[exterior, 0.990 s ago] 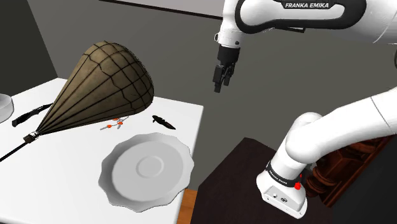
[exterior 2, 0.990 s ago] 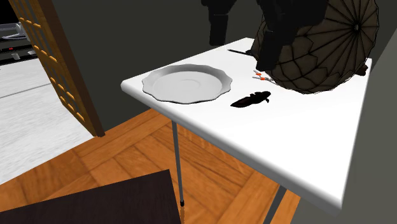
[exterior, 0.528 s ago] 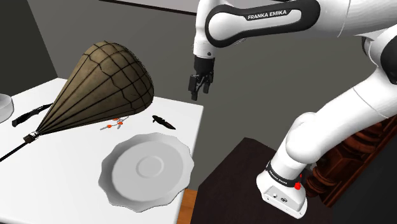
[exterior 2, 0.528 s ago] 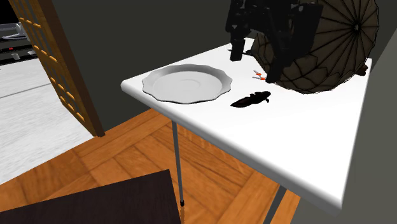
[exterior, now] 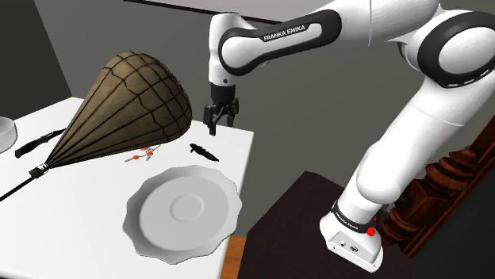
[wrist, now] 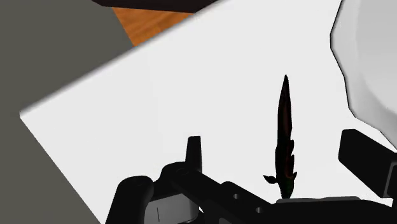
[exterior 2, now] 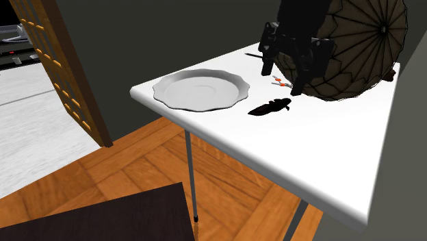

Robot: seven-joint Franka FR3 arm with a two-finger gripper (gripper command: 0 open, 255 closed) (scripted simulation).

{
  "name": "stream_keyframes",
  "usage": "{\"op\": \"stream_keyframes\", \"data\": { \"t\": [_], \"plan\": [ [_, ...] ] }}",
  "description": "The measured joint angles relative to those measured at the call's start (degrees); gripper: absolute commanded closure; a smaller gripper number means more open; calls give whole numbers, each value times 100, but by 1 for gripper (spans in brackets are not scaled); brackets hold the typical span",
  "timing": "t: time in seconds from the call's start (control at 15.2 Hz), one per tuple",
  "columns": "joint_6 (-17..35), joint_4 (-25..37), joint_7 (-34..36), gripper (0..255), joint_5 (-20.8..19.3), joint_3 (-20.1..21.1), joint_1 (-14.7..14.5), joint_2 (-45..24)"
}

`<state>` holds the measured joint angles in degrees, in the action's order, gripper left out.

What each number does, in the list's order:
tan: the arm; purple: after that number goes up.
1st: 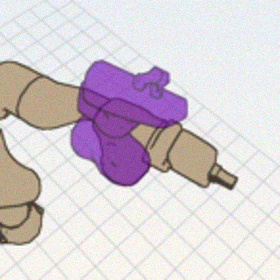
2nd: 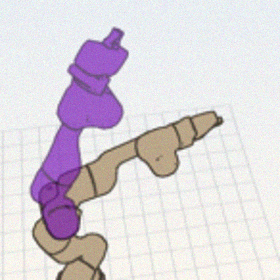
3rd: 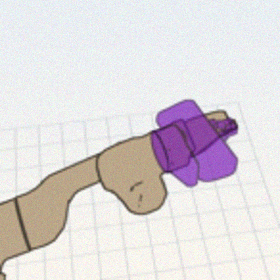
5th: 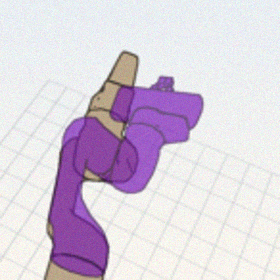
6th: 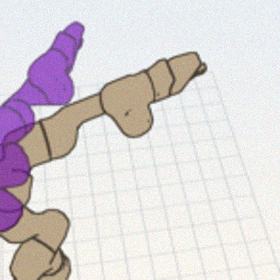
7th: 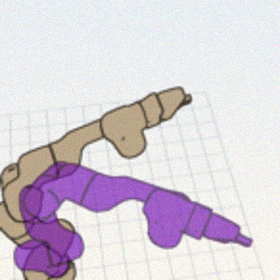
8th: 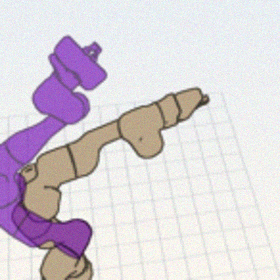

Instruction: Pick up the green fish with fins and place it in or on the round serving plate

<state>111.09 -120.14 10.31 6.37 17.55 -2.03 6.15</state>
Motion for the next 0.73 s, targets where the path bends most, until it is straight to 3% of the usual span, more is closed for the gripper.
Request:
{"op": "stream_keyframes", "data": {
  "t": [0.46,0.73],
  "plan": [
    [366,1053,696,0,-400,199,-212,-1490],
    [620,987,761,0,-459,202,-249,-1687]
  ]
}}
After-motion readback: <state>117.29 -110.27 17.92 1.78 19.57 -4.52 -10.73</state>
